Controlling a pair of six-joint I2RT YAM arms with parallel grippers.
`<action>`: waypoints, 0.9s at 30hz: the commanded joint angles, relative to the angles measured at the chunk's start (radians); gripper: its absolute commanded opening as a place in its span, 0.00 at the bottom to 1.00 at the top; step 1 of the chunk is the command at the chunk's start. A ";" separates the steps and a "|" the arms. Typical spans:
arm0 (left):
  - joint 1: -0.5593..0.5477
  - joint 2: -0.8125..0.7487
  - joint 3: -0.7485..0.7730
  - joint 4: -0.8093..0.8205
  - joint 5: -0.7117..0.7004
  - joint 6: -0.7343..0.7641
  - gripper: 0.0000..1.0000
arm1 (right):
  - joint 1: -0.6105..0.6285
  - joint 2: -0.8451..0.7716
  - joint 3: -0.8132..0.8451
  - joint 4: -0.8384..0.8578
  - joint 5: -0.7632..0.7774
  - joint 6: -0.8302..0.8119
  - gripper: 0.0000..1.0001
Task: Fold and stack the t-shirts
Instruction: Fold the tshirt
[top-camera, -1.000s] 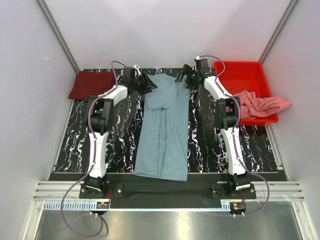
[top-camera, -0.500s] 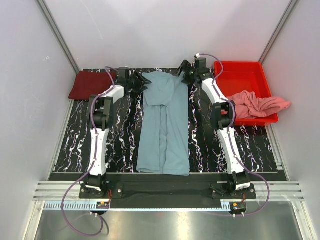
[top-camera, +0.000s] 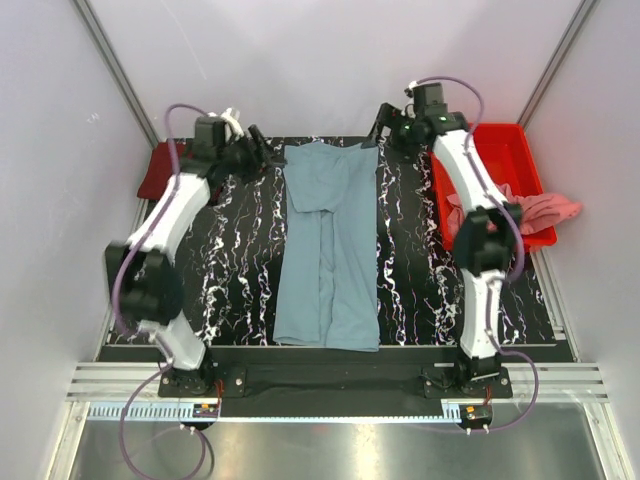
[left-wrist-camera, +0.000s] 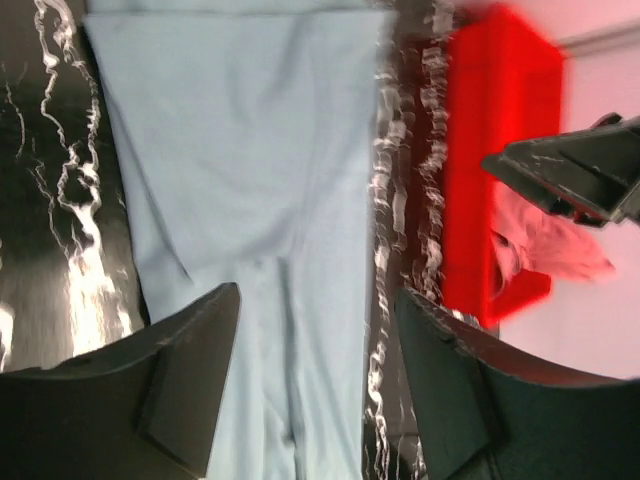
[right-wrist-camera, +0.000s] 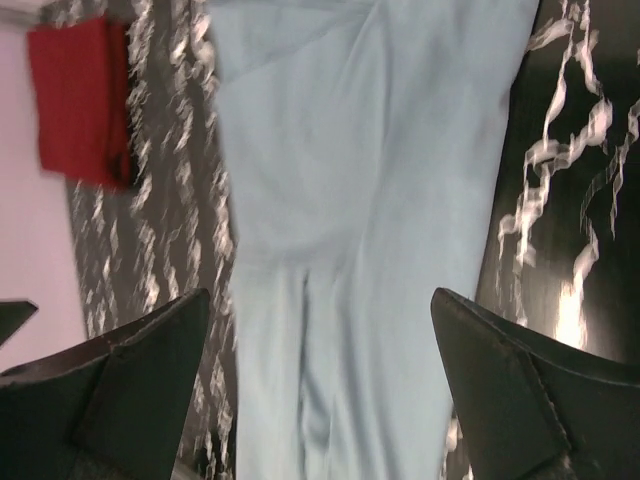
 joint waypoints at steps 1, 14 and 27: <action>-0.008 -0.255 -0.210 -0.133 -0.001 0.089 0.66 | 0.001 -0.286 -0.215 -0.161 -0.055 -0.094 1.00; -0.207 -0.824 -0.892 -0.253 -0.069 -0.083 0.63 | 0.184 -1.076 -1.334 0.016 -0.168 0.125 0.79; -0.254 -0.866 -1.111 -0.221 -0.096 -0.203 0.63 | 0.254 -1.335 -1.805 0.159 -0.178 0.315 0.69</action>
